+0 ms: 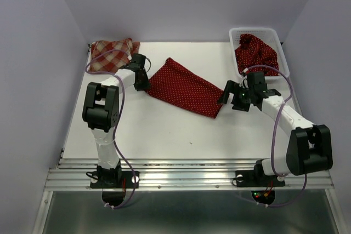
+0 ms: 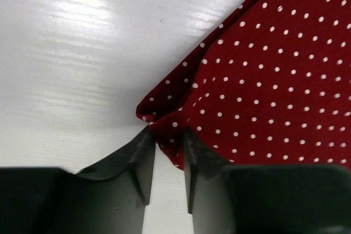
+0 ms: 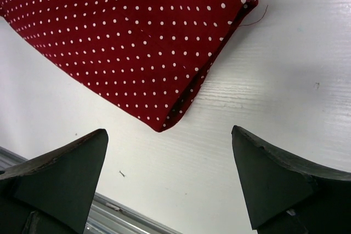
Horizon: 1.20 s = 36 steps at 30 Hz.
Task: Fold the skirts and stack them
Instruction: Fold the skirt
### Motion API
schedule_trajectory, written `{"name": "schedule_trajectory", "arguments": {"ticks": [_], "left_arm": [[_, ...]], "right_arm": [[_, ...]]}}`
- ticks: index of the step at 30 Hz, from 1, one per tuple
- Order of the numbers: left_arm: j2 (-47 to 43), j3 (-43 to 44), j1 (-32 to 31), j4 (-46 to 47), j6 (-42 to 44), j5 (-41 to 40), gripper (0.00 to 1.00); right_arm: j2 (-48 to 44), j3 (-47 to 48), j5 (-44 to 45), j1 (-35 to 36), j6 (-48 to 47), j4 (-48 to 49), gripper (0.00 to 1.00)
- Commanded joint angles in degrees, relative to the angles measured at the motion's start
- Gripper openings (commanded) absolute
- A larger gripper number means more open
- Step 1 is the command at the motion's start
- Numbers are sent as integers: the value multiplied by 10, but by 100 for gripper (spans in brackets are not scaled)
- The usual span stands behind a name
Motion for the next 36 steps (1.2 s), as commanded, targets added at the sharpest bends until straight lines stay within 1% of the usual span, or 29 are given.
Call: {"name": "schedule_trajectory", "arguments": {"ticks": [1, 2, 3, 4, 6, 7, 8, 9, 11, 12, 13, 14, 15, 17, 18, 20, 23, 24, 25, 27, 29, 30, 32, 33, 36], "left_arm": [[-15, -32, 0, 24, -8, 9, 19], [-21, -43, 0, 30, -12, 11, 7], [-34, -70, 0, 39, -18, 13, 0], [-43, -85, -1, 42, -24, 32, 0], [-75, -140, -2, 64, -46, 42, 0], [-103, -182, -3, 76, -66, 46, 0], [-103, -182, -4, 76, -78, 49, 0], [-133, -225, -6, 85, -91, 49, 0], [-166, -269, -18, 88, -118, 35, 0], [-201, -308, -23, 86, -149, 29, 0], [-219, -327, -29, 83, -166, 21, 0], [-255, -345, -44, 80, -183, 21, 0], [-271, -378, -55, 80, -214, 22, 0], [-302, -408, -81, 79, -247, 32, 0], [-329, -430, -111, 81, -261, 37, 0], [-364, -447, -140, 67, -284, 45, 9], [-402, -457, -144, 47, -294, 39, 27], [-427, -457, -145, 30, -292, 22, 46], [-438, -454, -145, 20, -289, 7, 58], [-458, -431, -145, -16, -277, -29, 72], [-463, -401, -145, -47, -261, -46, 78], [-463, -394, -145, -52, -255, -58, 85], [-460, -384, -144, -45, -243, -67, 92], [-456, -382, -142, -36, -237, -65, 99], [-429, -366, -121, 3, -211, -59, 99]], "right_arm": [[-31, -8, 3, 5, 7, 26, 100], [-33, -9, 5, 5, 7, 26, 100], [-36, -12, 7, 5, 9, 26, 100], [-36, -13, 12, 5, 10, 26, 100], [-32, -16, 26, 5, 15, 26, 100], [-31, -16, 39, 5, 21, 28, 100], [-29, -17, 44, 5, 23, 28, 100], [-26, -17, 51, 5, 28, 28, 100], [-19, -15, 65, 5, 33, 31, 100], [-16, -15, 69, 5, 34, 31, 100], [-9, -13, 72, 5, 36, 32, 100], [-6, -11, 75, 5, 34, 35, 100], [-3, -11, 76, 5, 26, 37, 100], [9, -9, 72, 5, 18, 44, 100], [14, -9, 70, 5, 9, 47, 100], [28, -8, 67, 5, -5, 55, 100], [39, -6, 79, 5, -14, 67, 100], [46, -4, 84, 5, -20, 71, 100], [51, -1, 96, 5, -23, 79, 100], [73, 18, 111, 5, -28, 78, 100], [85, 27, 130, 5, -29, 81, 100], [87, 30, 134, 5, -30, 84, 100], [92, 31, 124, 5, -36, 102, 100], [104, 33, 125, 5, -40, 104, 100], [129, 48, 134, 5, -40, 102, 100]]}}
